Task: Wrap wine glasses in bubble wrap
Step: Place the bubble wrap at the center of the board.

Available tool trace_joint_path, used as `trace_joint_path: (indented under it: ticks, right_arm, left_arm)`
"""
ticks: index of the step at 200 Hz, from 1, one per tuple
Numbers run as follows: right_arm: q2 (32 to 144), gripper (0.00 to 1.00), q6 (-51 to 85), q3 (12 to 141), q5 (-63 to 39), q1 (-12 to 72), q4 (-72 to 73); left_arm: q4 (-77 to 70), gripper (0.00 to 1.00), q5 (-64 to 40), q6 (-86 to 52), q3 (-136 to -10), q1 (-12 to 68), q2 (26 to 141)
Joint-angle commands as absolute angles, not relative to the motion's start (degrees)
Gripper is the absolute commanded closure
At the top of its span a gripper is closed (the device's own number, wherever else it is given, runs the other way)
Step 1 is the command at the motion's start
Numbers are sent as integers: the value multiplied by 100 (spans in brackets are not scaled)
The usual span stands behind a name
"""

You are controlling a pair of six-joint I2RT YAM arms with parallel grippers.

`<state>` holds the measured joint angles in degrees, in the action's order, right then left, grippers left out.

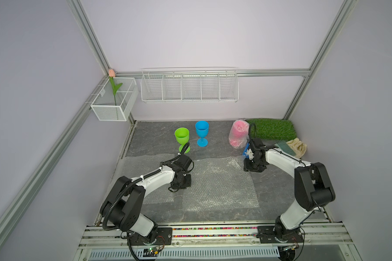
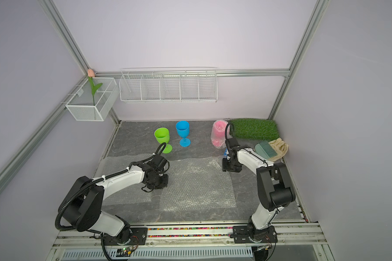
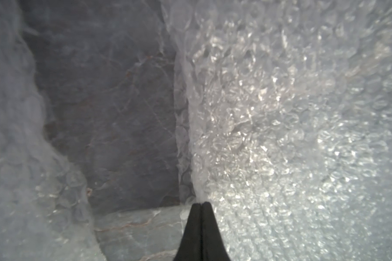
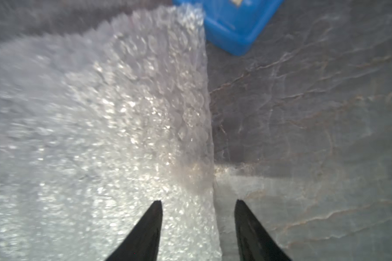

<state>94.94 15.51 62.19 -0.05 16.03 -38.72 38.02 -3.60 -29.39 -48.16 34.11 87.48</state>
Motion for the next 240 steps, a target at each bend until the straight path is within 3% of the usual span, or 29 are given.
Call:
trace_joint_path:
  ticks: [1,19,26,79,141,184,240]
  right_arm:
    - [8806,18,1267,6409,-155,1653,-3682]
    - [8496,0,1195,6432,-489,1654,-3316]
    - [8431,11,1137,6470,-682,1658,-3167]
    - [8705,11,1012,6714,-1962,1800,-1785]
    - [9548,2,413,6878,-1665,2456,149]
    - [10370,10,-330,6575,-1432,2854,2620]
    - [11624,12,-206,7535,-1547,2904,3344]
  left_arm:
    - [3875,100,-168,-2877,-5053,3378,8823]
    - [3929,100,-108,-2817,-5071,3351,8858]
    - [3945,100,-107,-2789,-5073,3340,8859]
    - [3990,100,-111,-2707,-5021,3243,8785]
    - [3931,100,-306,-2646,-4838,3036,8670]
    - [3752,100,-598,-2745,-4830,3018,8707]
    - [3630,99,-709,-2829,-4807,3022,8832]
